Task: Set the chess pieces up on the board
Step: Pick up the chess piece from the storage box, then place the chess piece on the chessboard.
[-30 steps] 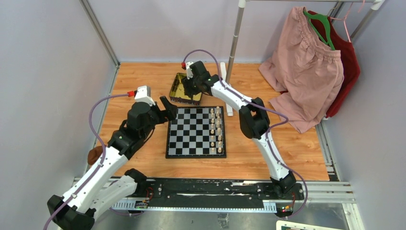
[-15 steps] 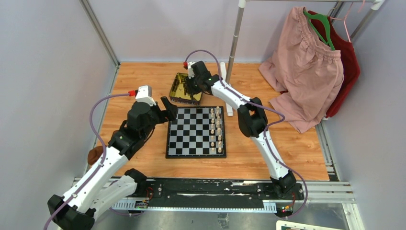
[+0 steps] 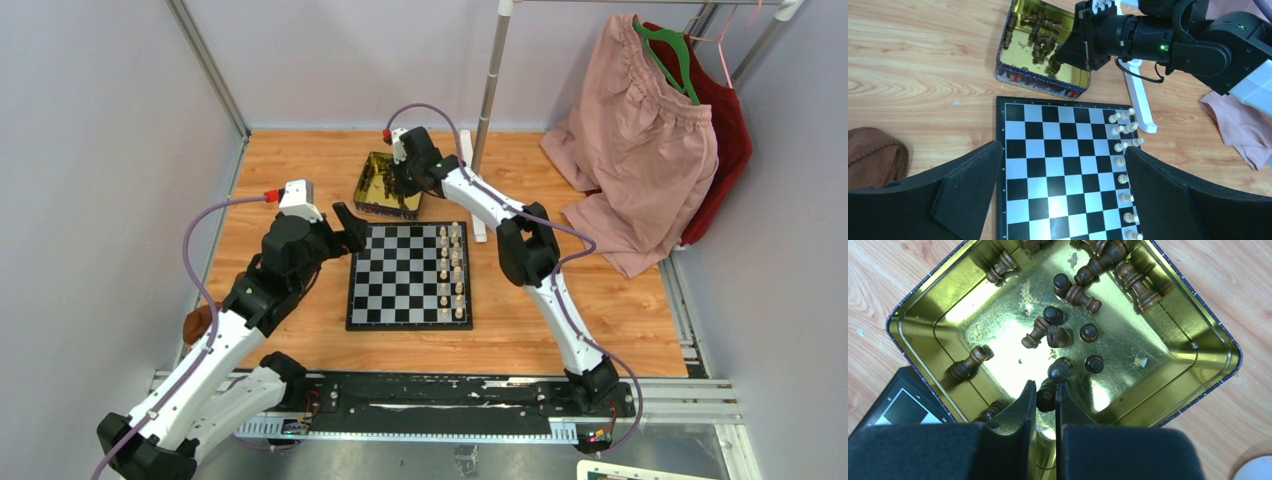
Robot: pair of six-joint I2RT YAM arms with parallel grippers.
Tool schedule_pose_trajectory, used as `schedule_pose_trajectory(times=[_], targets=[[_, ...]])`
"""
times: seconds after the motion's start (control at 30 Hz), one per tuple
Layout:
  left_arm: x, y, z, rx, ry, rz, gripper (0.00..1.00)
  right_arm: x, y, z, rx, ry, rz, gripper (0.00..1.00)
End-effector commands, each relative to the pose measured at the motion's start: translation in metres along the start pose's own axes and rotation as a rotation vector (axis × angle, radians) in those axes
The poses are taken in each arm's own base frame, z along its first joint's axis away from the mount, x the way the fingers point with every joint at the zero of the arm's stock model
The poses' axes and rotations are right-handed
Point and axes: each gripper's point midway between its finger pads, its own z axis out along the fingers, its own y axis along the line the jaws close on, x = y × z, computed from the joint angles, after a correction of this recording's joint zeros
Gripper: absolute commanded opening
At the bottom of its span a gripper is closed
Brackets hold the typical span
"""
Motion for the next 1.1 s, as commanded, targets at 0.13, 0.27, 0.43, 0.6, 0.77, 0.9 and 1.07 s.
schedule_pose_trajectory(times=[0.13, 0.27, 0.43, 0.6, 0.77, 0.9, 1.07], targets=[[-0.003, 0.004, -0.003, -0.011, -0.039, -0.008, 1.0, -0.053, 0.009, -0.045, 0.035, -0.111, -0.123, 0.0], [-0.002, 0.006, -0.003, -0.016, -0.045, -0.018, 1.0, -0.06, 0.011, -0.056, 0.044, -0.128, -0.147, 0.0], [-0.005, 0.011, -0.007, -0.038, -0.066, -0.025, 1.0, -0.06, 0.021, -0.073, 0.038, -0.124, -0.167, 0.0], [-0.011, 0.02, -0.013, -0.081, -0.094, -0.031, 1.0, -0.054, 0.045, -0.101, 0.019, -0.114, -0.208, 0.0], [-0.018, 0.028, -0.021, -0.117, -0.124, -0.039, 1.0, -0.034, 0.073, -0.126, -0.015, -0.087, -0.231, 0.0], [-0.019, 0.034, -0.027, -0.143, -0.134, -0.05, 1.0, -0.013, 0.097, -0.139, -0.057, -0.057, -0.244, 0.0], [-0.017, 0.042, -0.035, -0.166, -0.143, -0.064, 1.0, 0.017, 0.129, -0.145, -0.134, -0.019, -0.252, 0.0]])
